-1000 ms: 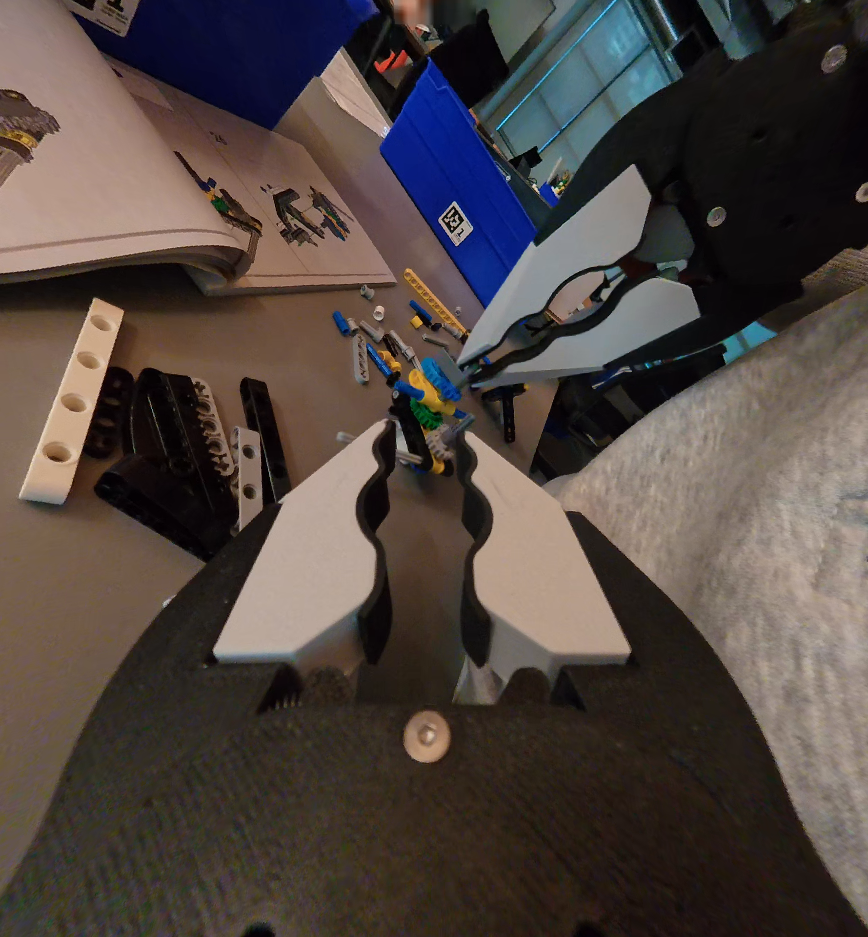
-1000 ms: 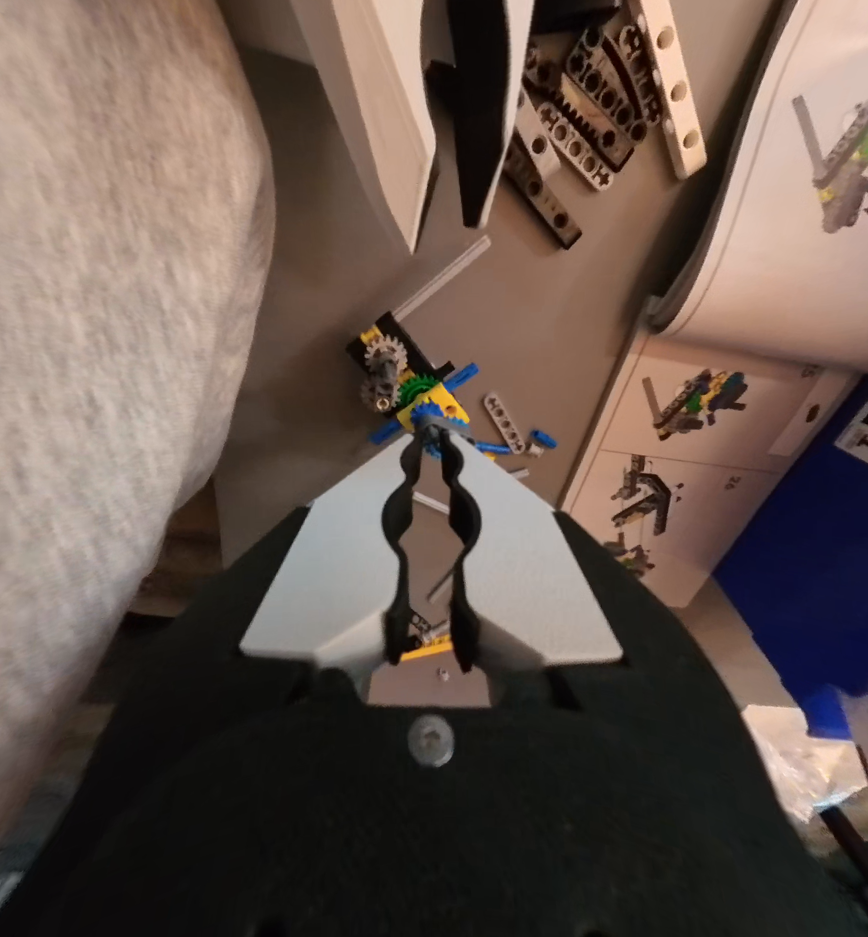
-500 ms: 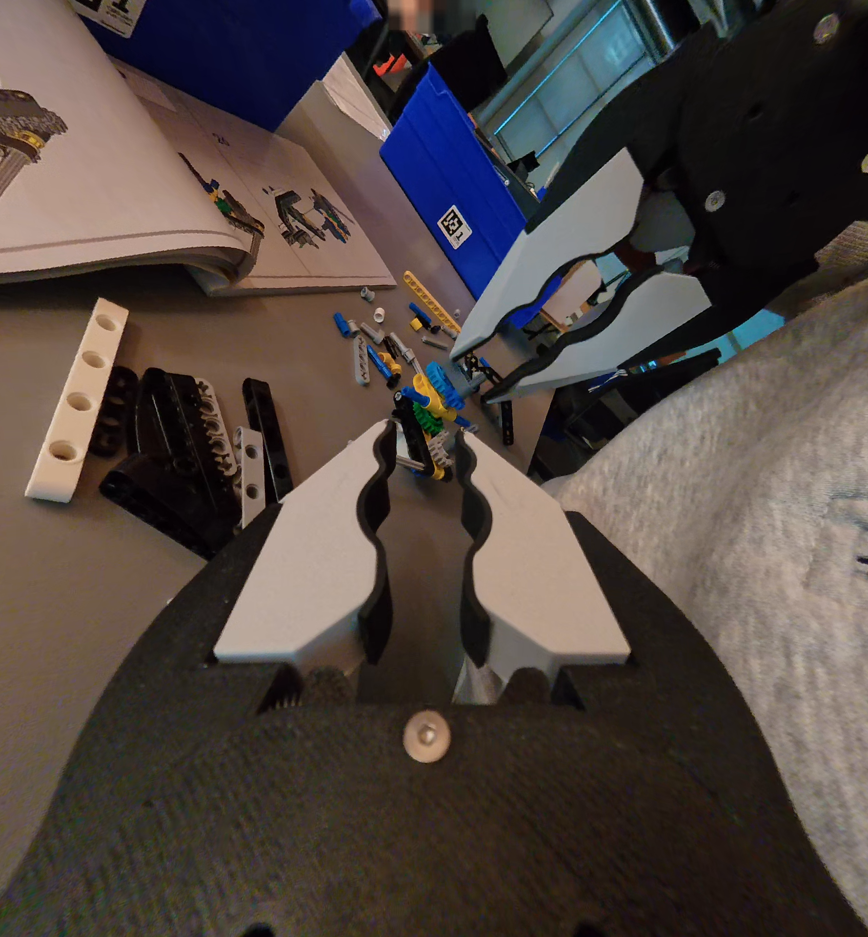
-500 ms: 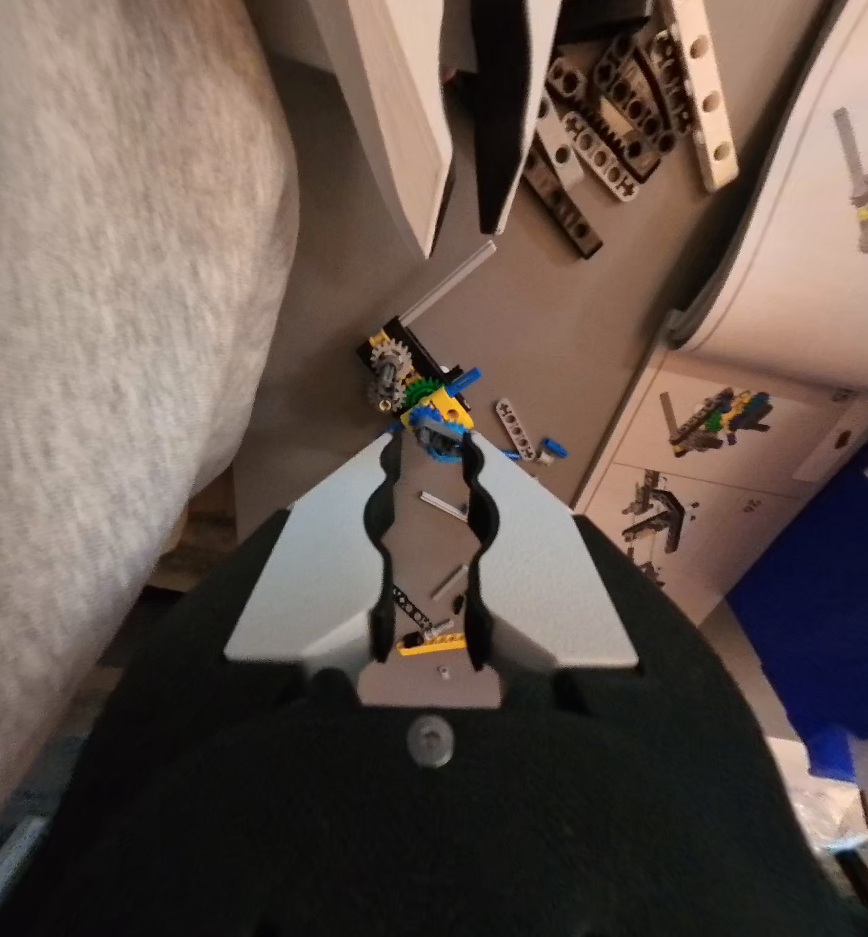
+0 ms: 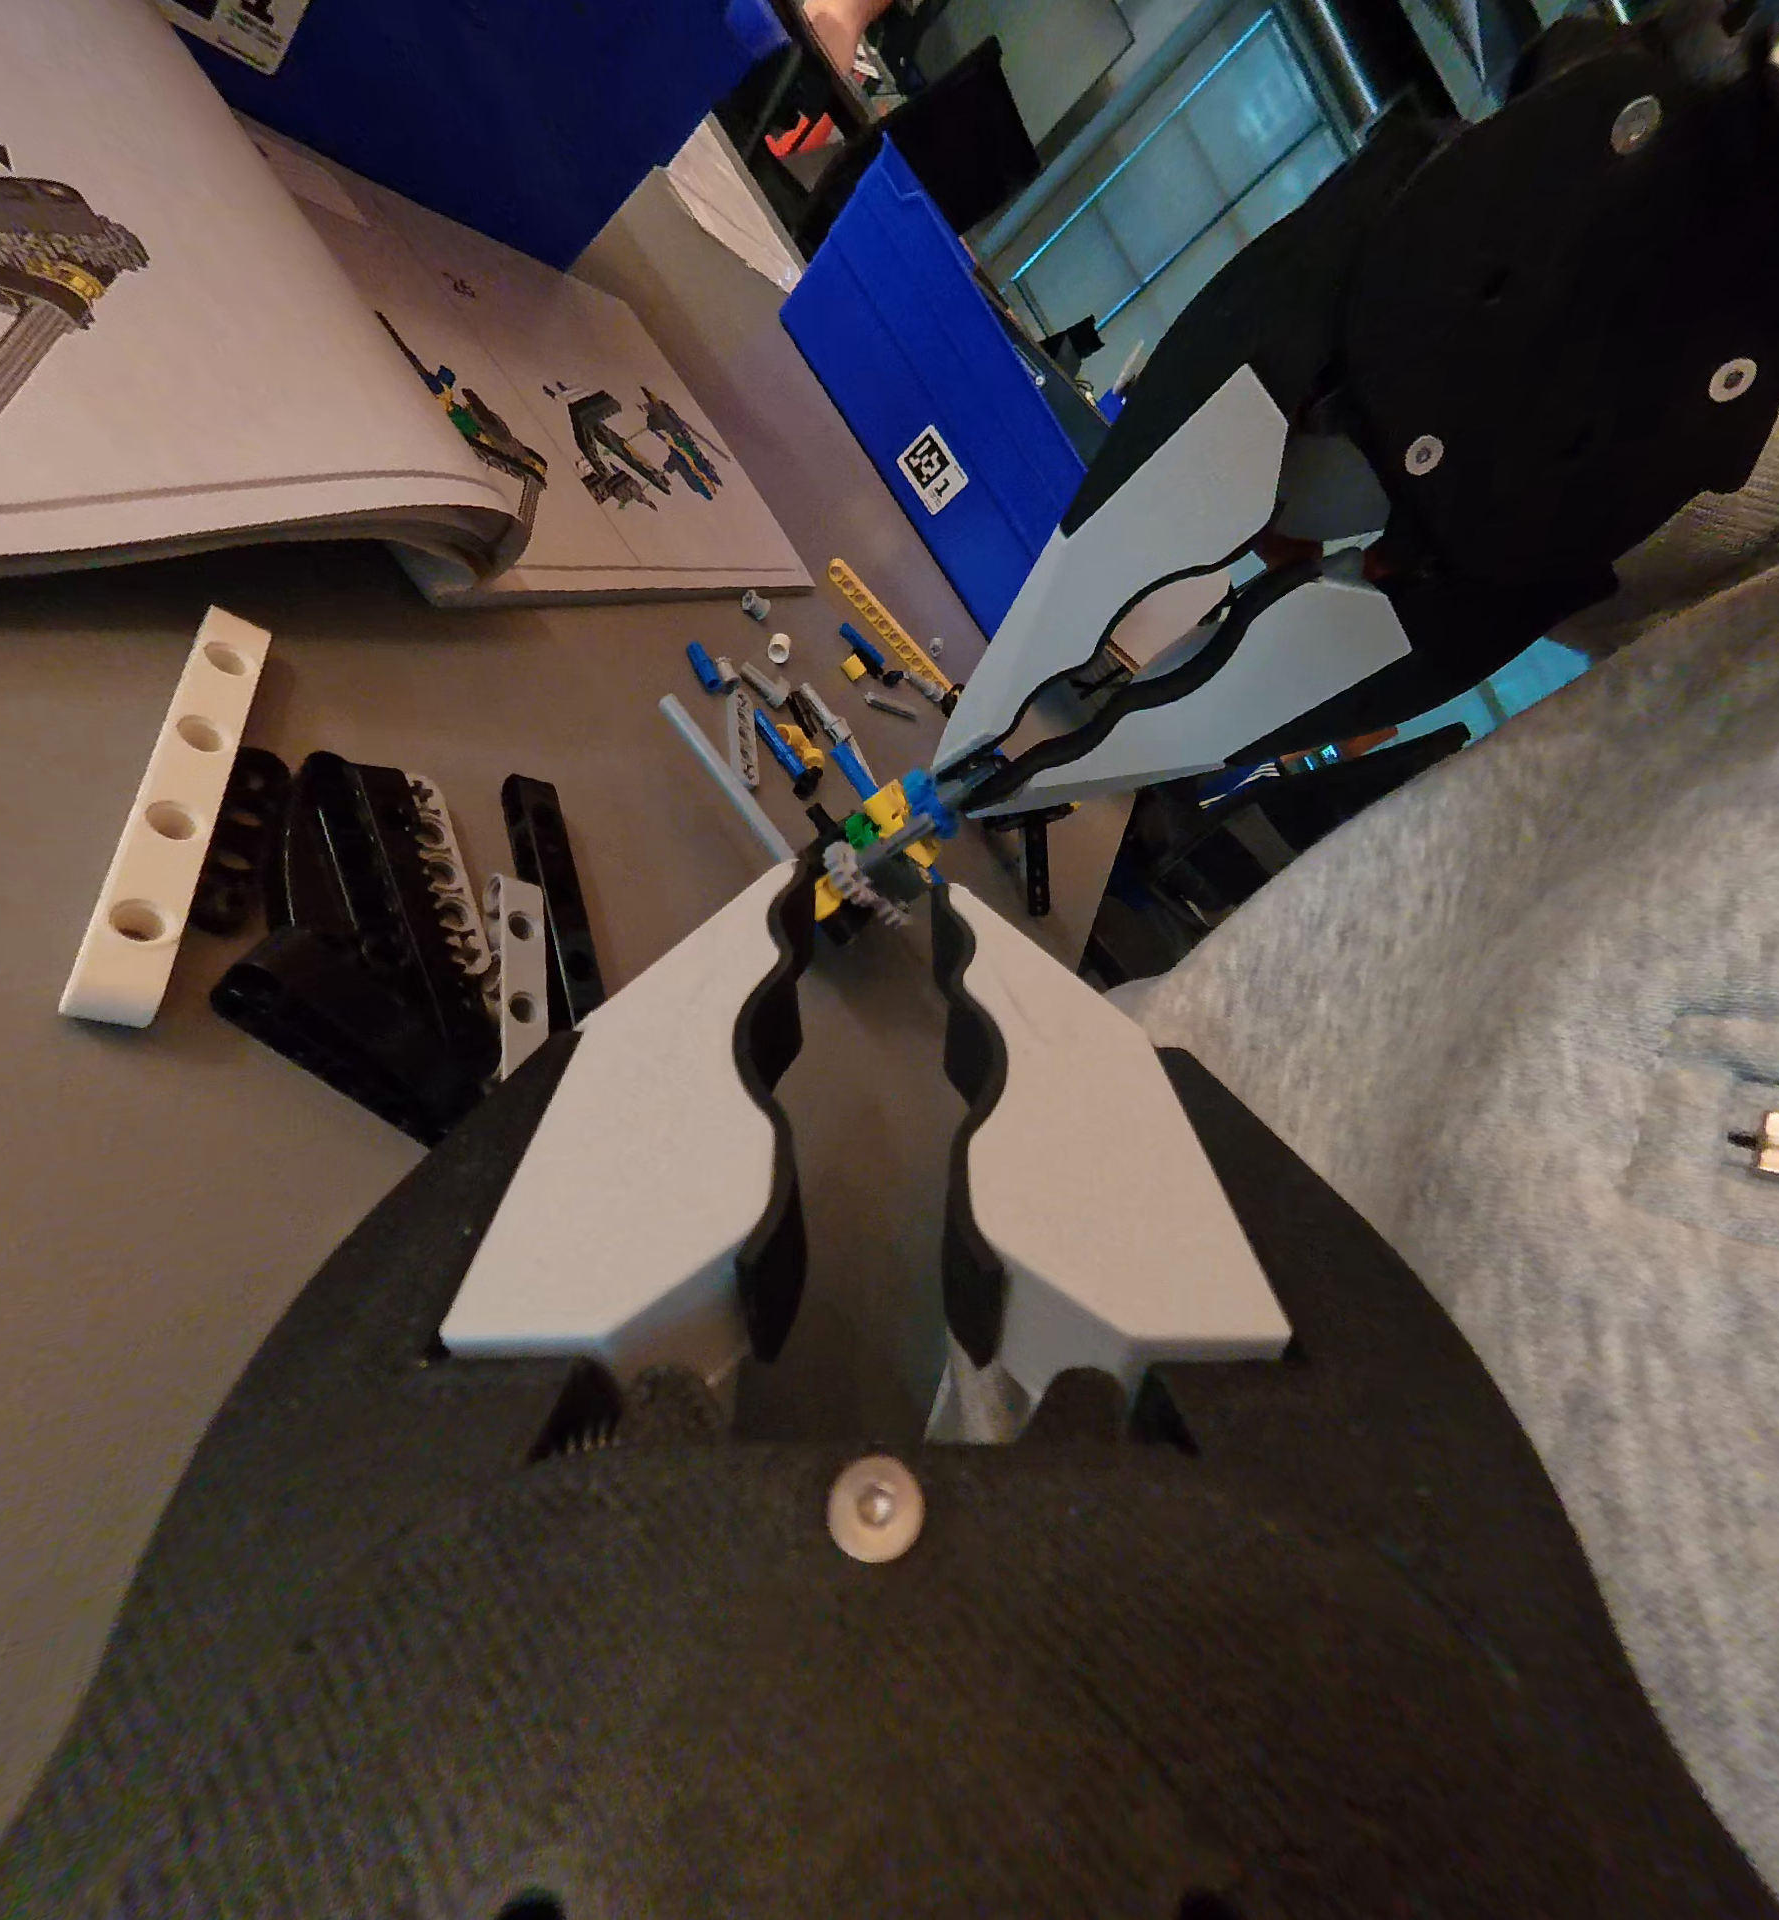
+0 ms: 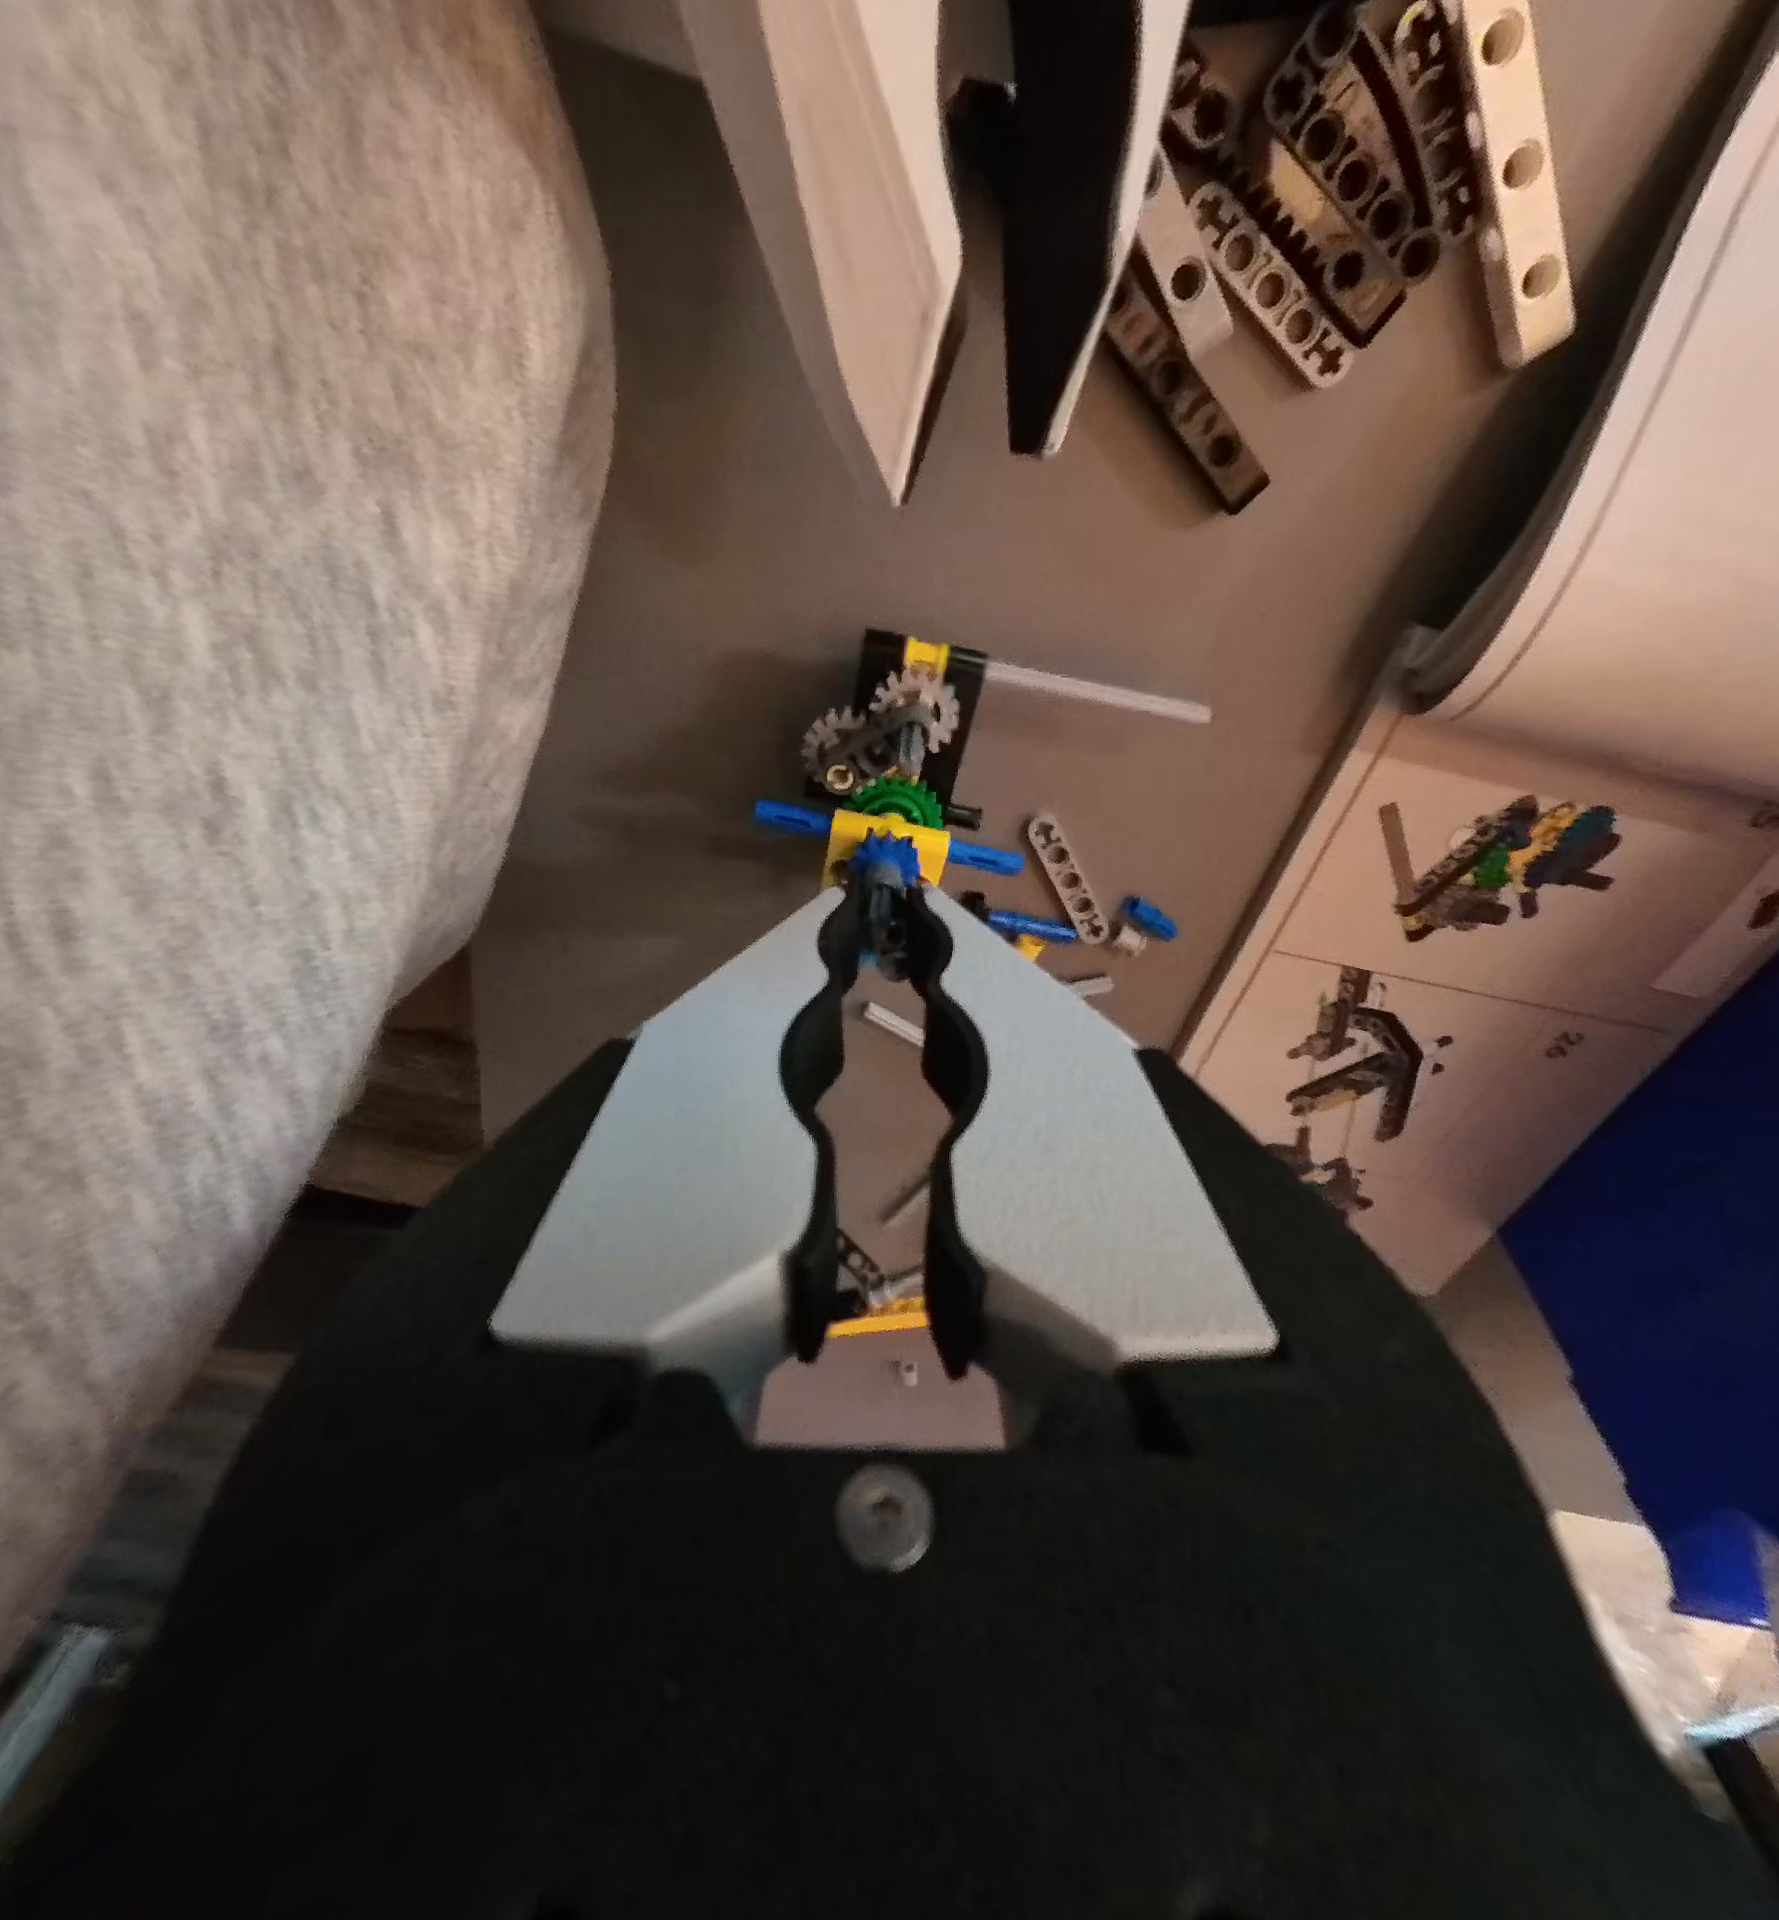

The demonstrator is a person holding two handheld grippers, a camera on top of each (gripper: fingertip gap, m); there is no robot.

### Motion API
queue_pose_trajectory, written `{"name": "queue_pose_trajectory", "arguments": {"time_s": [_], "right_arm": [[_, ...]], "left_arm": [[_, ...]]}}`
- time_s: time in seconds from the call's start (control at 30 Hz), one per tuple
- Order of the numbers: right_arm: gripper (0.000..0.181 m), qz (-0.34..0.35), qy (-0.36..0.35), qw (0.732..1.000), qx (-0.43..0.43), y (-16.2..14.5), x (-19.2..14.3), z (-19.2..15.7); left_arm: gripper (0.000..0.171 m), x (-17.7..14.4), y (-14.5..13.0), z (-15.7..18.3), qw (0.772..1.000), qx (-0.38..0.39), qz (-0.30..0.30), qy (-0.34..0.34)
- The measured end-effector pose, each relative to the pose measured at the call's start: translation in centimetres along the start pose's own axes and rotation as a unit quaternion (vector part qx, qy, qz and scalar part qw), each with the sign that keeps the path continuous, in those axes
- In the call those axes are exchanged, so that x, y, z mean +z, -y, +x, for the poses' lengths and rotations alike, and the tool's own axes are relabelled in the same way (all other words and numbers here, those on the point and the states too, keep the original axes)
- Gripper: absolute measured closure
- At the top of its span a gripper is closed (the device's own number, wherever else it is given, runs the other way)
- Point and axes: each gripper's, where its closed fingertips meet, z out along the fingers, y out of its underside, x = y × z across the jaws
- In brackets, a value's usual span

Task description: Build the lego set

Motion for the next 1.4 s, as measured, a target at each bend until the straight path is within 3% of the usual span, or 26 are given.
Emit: {"name": "queue_pose_trajectory", "arguments": {"time_s": [0.17,0.8,1.4], "right_arm": [[0.175,0.014,0.019,0.998,0.053,0.32,0.07,-0.17],[0.176,-0.052,0.049,0.962,0.264,-0.01,0.36,-0.44],[0.176,-0.032,0.07,0.924,0.375,0.28,0.45,-0.18]], "left_arm": [[0.152,-0.02,-0.01,0.0,1.0,0.001,0.0,0.0],[0.153,-0.11,0.03,0.0,1.0,-0.004,0.001,-0.001],[0.154,0.0,-0.2,-0.02,1.0,0.001,-0.005,0.003]]}}
